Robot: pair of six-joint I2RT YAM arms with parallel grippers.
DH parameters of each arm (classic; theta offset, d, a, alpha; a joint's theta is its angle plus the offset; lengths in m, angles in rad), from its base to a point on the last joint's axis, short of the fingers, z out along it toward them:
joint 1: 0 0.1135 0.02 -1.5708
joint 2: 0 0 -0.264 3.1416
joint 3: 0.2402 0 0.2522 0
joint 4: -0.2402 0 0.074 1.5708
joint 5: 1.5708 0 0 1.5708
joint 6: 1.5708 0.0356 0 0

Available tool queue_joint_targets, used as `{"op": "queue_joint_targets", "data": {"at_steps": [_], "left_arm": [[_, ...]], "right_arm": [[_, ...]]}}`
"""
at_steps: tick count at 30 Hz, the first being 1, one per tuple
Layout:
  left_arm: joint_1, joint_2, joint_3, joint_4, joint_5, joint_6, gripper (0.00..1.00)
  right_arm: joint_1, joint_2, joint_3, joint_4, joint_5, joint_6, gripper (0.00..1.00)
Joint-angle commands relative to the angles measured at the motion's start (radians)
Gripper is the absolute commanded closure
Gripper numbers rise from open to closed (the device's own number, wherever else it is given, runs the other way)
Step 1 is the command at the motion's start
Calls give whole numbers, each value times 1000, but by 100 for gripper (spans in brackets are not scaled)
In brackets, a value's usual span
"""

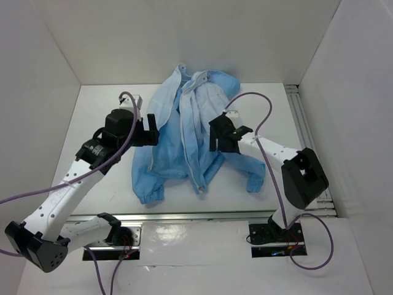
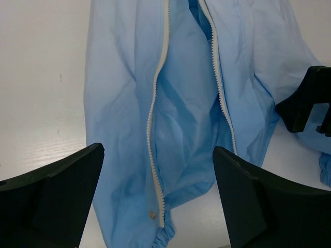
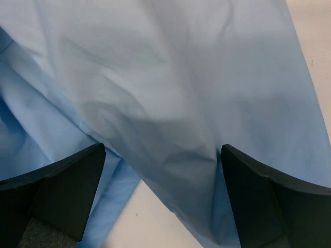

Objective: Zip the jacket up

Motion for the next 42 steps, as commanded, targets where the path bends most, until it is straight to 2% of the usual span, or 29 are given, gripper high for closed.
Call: {"op": "queue_joint_targets", "data": {"at_steps": [1,6,11,13,15,20,26,32,35,36,39,40,42], "left_arm": [[-2,-32,-18,-51,22,-64,0],[-2,-63,-66,-93,-12,-116,3],[29,-43,-75,-173,20,-171,6],[90,-43,-86,-195,93,-191,6],[153,-43,-114,-207,146,-202,6],[233,-98,-135,-207,203,-225,6],[316,-107,-164,-221,178,-237,6],[386,-75,-215,-193,241,-237,6],[386,-75,-215,-169,270,-237,6],[386,-75,-224,-169,295,-237,6],[386,-75,-236,-147,338,-211,6],[386,-75,-236,-138,352,-200,6],[386,-75,-246,-129,364,-167,6]], "right_arm": [[29,-59,46,-21,46,27,0],[62,-92,68,-12,46,18,0],[193,-138,105,64,3,-13,0],[242,-151,128,130,-99,-22,10],[275,-112,146,176,-182,-22,16],[368,18,263,242,-362,-31,16],[390,76,272,377,-517,4,16],[401,156,312,387,-542,13,16],[401,191,324,387,-531,13,27],[401,204,336,387,-531,4,40],[401,204,336,396,-531,4,59],[401,204,336,396,-531,4,76],[388,184,306,396,-531,4,92]]}}
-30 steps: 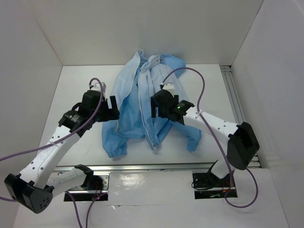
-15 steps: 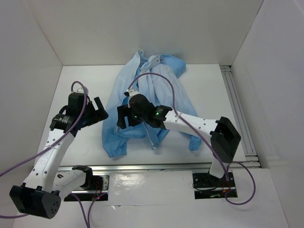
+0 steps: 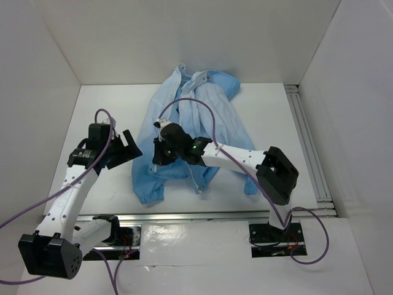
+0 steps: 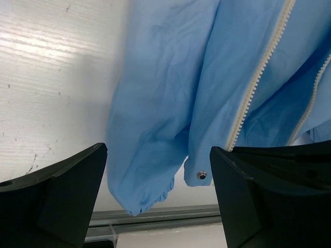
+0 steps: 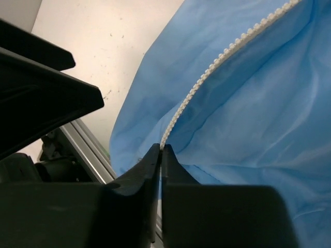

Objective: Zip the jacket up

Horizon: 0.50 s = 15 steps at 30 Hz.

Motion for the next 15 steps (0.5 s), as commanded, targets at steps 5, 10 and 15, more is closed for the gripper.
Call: {"op": "queue_joint_targets", "data": {"at_steps": [5,10,15], "left_arm": [[4,-7,-24,131,237,89,6],[-46,21,-140,263,527,98,9],[-80,12,-171,329,586,90,10]], "right_arm": [[-89,-167,-168,148,-66,6,100],[-161,-287,-315,194,-162,6,100],[-179,-321,-375,232,-192,22,100]]}}
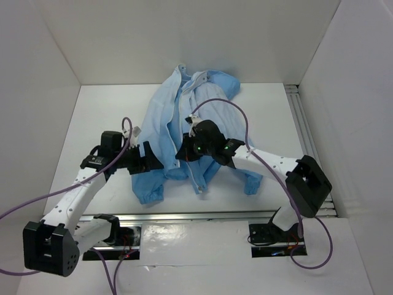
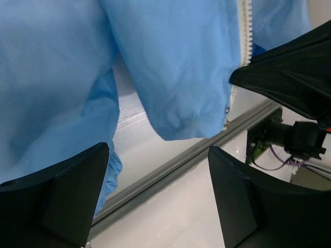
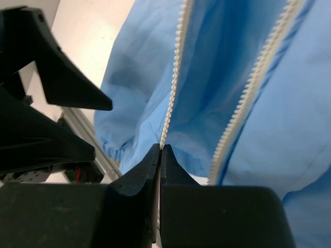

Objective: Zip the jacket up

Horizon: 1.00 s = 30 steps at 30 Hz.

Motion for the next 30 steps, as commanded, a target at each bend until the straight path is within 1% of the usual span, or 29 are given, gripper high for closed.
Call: {"op": "queue_joint_targets", "data": {"at_steps": [1,2,4,5,6,8,10,15,17,21,23,24,28,30], "left_arm": [[-20,-15,14,96,91,3,10],[-20,-15,14,96,91,-7,10],[-31,-15,5,116,140,-42,10],[-40,-27,-30,177,157,-60,10],[-49,-27,-49,209,166,-98,8],[-83,-38,-76,260,166,-123,8],[-107,-27,-86,288,119,-134,8],[-170,-3,-86,340,70,-154,8],[-170,6,-86,365,61,-178,8],[-180,17,-86,412,47,-188,14],[-180,28,-86,412,36,-188,17],[-180,37,-86,412,27,-188,17],[-189,46,-86,423,27,-188,25],[-189,46,-95,444,38,-188,26]], "right_arm": [[-8,-42,-29,106,-64,14,100],[-8,-42,-38,115,-73,25,100],[-17,-42,-38,124,-73,25,100],[-17,-33,-38,125,-83,25,100],[-17,-33,-29,134,-92,25,100],[-17,-23,-20,134,-92,25,100],[-17,-23,-9,111,-101,25,100],[-17,-23,-9,111,-101,25,100],[-17,-23,2,100,-101,25,100],[-17,-14,2,111,-123,25,100],[-17,-14,2,102,-123,25,100],[-17,-14,2,92,-123,25,100],[-17,-14,11,92,-123,25,100],[-17,-14,11,82,-123,25,100]]}}
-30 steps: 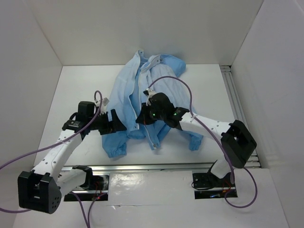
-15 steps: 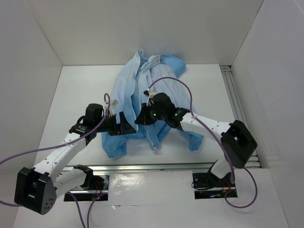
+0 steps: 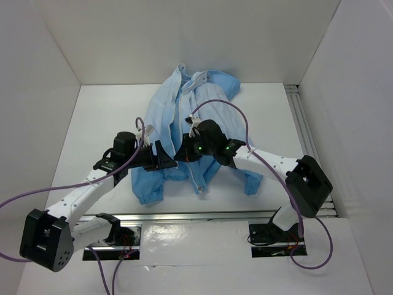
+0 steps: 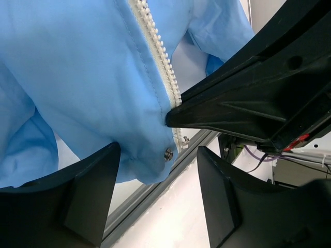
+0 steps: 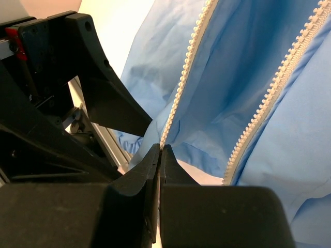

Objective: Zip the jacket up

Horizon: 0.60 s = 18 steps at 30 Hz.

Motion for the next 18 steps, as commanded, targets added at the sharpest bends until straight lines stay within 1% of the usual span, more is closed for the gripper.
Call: {"op": "queue_joint_targets", "data": {"at_steps": [1,3,4,6,7,8,9,13,14,15,17,18], "left_arm": [[-6,0,-2,79,21,-2,27],[-6,0,-11,98,49,-2,30],[-6,0,-11,98,58,-13,30],[-6,0,-22,112,68,-25,43],[-6,0,-22,124,68,-25,46],[-6,0,-22,124,68,-25,46],[-6,-9,-31,135,80,-25,51],[-6,-9,-31,135,80,-25,59],[-6,-9,-31,126,80,-25,64],[-6,-9,-31,125,80,-25,67],[-6,-9,-31,125,89,-35,68],[-6,0,-31,135,89,-35,73]], "right_arm": [[-4,-4,40,24,-18,2,100],[-4,-4,40,24,-18,2,100],[-4,7,40,33,-18,11,100],[-13,7,40,33,-18,11,100],[-13,16,40,33,-18,11,100],[-13,16,40,33,-18,20,100],[-13,16,31,42,-27,20,100],[-13,25,31,42,-27,29,100],[-13,25,31,42,-27,29,100],[-13,25,31,42,-27,29,100],[-13,25,31,42,-27,29,100],[-13,25,31,42,-27,29,100]]}}
